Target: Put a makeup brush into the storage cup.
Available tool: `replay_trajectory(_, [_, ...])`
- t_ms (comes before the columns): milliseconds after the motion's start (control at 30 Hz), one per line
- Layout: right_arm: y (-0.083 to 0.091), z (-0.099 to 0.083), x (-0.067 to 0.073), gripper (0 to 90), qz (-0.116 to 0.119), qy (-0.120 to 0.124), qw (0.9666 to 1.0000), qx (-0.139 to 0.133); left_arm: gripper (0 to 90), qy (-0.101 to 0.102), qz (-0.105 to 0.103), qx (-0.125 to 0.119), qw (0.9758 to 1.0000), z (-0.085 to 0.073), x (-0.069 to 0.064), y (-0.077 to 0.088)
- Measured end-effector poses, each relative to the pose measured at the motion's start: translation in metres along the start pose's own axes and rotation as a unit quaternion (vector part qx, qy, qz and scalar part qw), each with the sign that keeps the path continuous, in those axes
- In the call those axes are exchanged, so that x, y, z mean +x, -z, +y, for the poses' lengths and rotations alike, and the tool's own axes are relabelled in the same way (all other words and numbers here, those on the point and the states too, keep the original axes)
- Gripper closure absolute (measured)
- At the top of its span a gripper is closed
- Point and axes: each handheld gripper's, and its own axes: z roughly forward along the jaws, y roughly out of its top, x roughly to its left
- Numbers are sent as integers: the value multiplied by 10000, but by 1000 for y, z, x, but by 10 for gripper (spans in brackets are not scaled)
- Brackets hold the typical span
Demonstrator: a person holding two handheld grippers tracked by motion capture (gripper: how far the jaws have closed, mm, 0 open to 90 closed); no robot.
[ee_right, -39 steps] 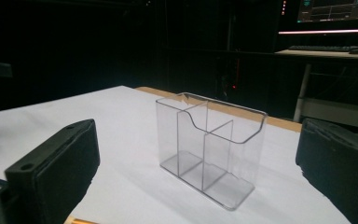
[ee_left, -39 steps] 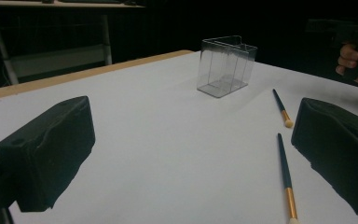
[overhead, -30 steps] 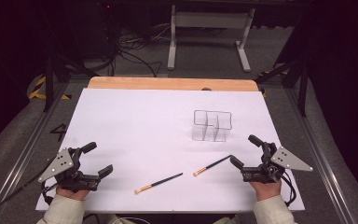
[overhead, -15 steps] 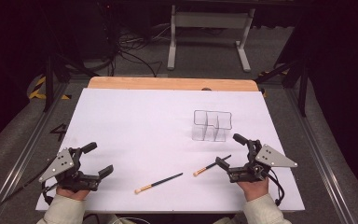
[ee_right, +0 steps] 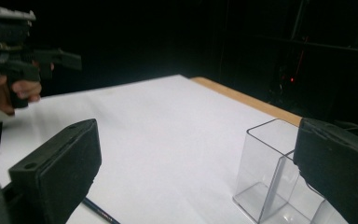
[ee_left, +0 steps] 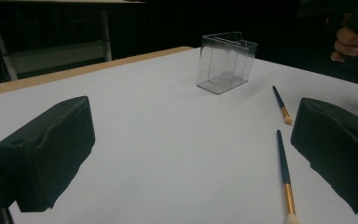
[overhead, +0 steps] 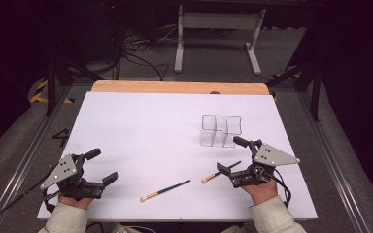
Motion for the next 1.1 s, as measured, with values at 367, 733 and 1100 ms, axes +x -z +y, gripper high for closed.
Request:
replay_trajectory(367, [-19, 27, 3, 32, 170, 327, 9915, 1247, 9, -5, -26, 74, 10000, 0, 0, -1])
replay_trajectory(733, [-35, 47, 6, 58, 375, 633, 9792, 1890, 10, -16, -29, 103, 9999, 0, 1, -3])
replay_trajectory(1100, [-51, 59, 9, 61, 610, 776, 9640, 2469, 10, 32, -42, 122, 9999, -1, 1, -5])
